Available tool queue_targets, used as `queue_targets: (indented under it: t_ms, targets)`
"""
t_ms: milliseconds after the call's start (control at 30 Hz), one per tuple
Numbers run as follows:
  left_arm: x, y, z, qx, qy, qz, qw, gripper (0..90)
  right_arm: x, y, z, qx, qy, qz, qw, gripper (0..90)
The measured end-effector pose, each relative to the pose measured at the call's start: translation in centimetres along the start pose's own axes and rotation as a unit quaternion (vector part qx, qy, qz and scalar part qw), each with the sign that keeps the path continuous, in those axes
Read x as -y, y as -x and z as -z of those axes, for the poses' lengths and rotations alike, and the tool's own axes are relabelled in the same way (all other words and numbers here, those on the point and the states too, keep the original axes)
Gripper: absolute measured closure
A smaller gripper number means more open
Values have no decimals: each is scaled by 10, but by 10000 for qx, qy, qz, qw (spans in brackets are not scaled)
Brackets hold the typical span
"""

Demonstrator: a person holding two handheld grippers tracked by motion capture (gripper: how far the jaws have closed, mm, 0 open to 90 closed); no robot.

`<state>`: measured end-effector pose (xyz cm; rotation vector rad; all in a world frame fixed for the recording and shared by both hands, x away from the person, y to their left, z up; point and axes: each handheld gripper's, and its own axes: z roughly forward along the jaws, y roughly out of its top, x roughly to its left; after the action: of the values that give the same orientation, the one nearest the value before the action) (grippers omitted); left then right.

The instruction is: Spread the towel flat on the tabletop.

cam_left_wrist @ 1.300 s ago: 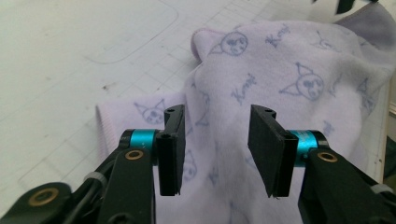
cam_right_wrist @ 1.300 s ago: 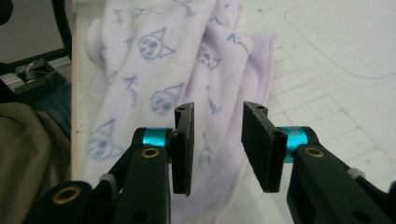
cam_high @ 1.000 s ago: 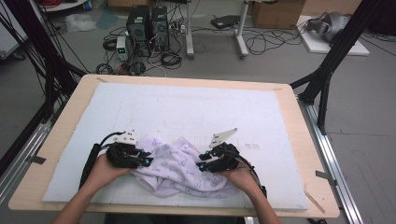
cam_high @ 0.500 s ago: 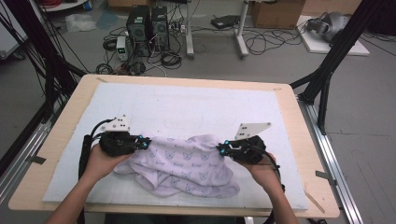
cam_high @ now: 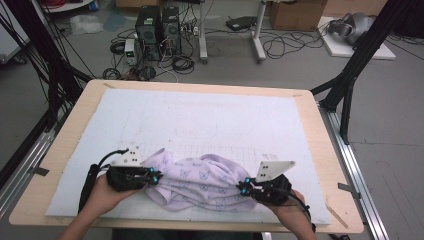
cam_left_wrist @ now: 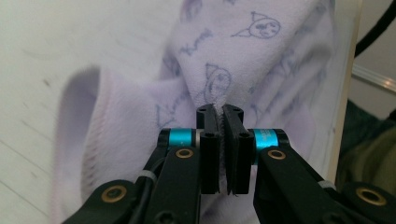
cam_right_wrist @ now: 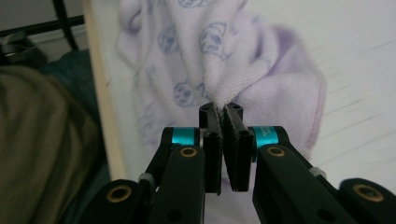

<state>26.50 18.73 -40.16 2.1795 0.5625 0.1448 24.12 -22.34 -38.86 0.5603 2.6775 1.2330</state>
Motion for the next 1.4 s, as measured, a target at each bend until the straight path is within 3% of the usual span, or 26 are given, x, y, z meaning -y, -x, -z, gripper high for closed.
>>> queue_targets:
  t_ms: [100,167,367,467,567,700,800,867,933,1000,1033,1200,1300,1400]
  targets:
    - [6,-1,3,68,10,75,9999,756,9,-2,-15,-264,-179,-84,9995,838]
    - [2,-4,10,9,71,66,10000,699,6,-2,-13,-344,-120,-75,9993,794]
    - [-21,-13,25,-153,427,20,9990,644,-19,13,9,-41,382,-69,9992,658]
    - [-30,-18,21,-206,456,22,9987,624,-31,24,10,34,562,-63,9984,627]
    - [-35,-25,10,-208,325,19,9993,617,-42,35,3,6,651,-96,9978,607]
    - [-33,-37,-11,-305,-42,43,9995,582,-47,52,-26,-168,254,-127,9995,535]
    - [-21,-44,-24,-312,-362,223,9986,561,-45,58,-49,-201,-202,-206,9994,465]
    - [-10,-44,-29,-203,-494,289,9982,585,-42,57,-59,-298,-409,-225,9985,496]
    - [0,-42,-30,-111,-465,298,9984,661,-34,51,-65,-403,-294,-101,9987,647]
    - [3,-40,-26,-103,-425,307,9986,751,-26,46,-70,-483,-450,-60,9978,836]
    - [3,-39,-25,-117,-440,288,9985,788,-22,43,-71,-512,-515,-46,9973,860]
    - [-8,-36,-11,-308,-218,206,9991,851,-16,36,-49,-256,-244,-38,9994,877]
    - [-24,-41,-1,-497,115,240,9984,857,-19,40,-25,-5,-28,-39,10000,878]
    - [-47,-47,8,-655,504,286,9962,859,-30,47,2,322,172,-61,9993,878]
